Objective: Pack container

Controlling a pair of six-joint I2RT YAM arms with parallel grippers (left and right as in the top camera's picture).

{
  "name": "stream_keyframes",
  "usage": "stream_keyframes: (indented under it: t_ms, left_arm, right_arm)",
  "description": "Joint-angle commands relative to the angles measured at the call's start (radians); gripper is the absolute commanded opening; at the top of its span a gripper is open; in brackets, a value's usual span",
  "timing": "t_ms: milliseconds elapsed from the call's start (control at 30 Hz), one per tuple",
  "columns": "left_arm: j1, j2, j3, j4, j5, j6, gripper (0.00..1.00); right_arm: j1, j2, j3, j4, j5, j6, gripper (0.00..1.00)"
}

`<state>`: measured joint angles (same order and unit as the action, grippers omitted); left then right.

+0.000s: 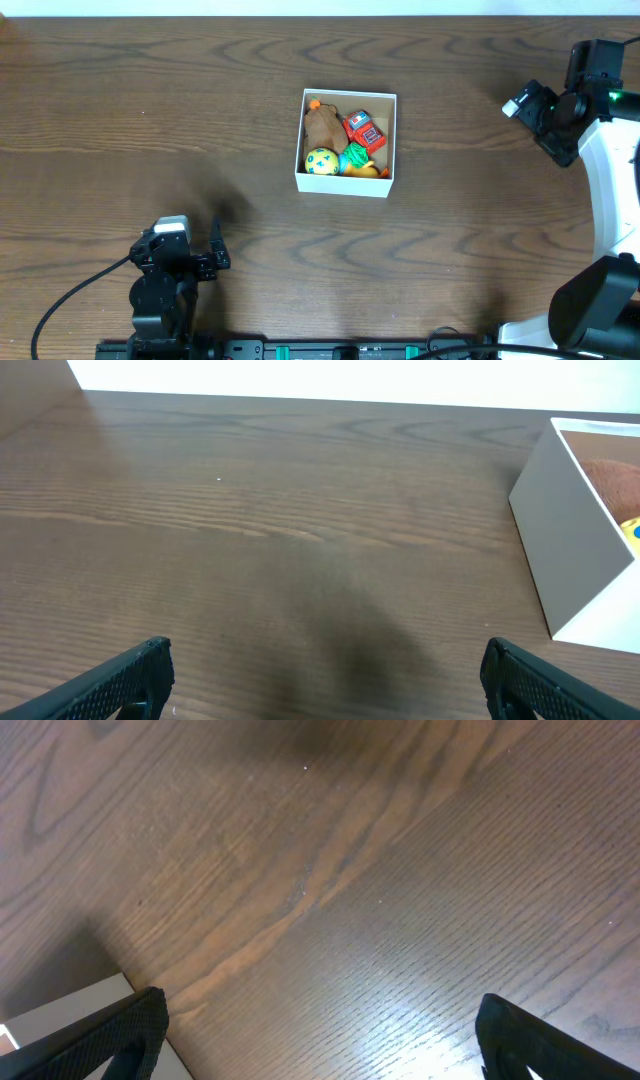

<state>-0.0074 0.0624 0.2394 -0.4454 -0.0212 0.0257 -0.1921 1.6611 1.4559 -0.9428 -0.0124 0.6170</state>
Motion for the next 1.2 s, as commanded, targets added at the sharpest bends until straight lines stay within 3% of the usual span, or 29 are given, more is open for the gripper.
stream_keyframes:
  t_ms: [0, 700, 900, 1167]
  left_arm:
    - [-0.002, -0.007, -0.01, 0.0, 0.013, -0.004, 0.98]
    - [-0.002, -0.007, -0.01, 0.0, 0.013, -0.004, 0.98]
    - [-0.002, -0.007, -0.01, 0.0, 0.013, -0.004, 0.98]
    - [-0.002, -0.007, -0.01, -0.005, 0.013, -0.004, 0.98]
  right_arm:
    - [-0.01, -0.01, 0.008, 0.0, -0.003, -0.001, 0.99]
    - [-0.002, -0.037, 0.008, 0.0, -0.003, -0.001, 0.99]
    - [0.055, -0.221, -0.004, -0.022, 0.119, -0.042, 0.99]
    - [0.128, -0.609, -0.121, -0.025, 0.258, -0.058, 0.99]
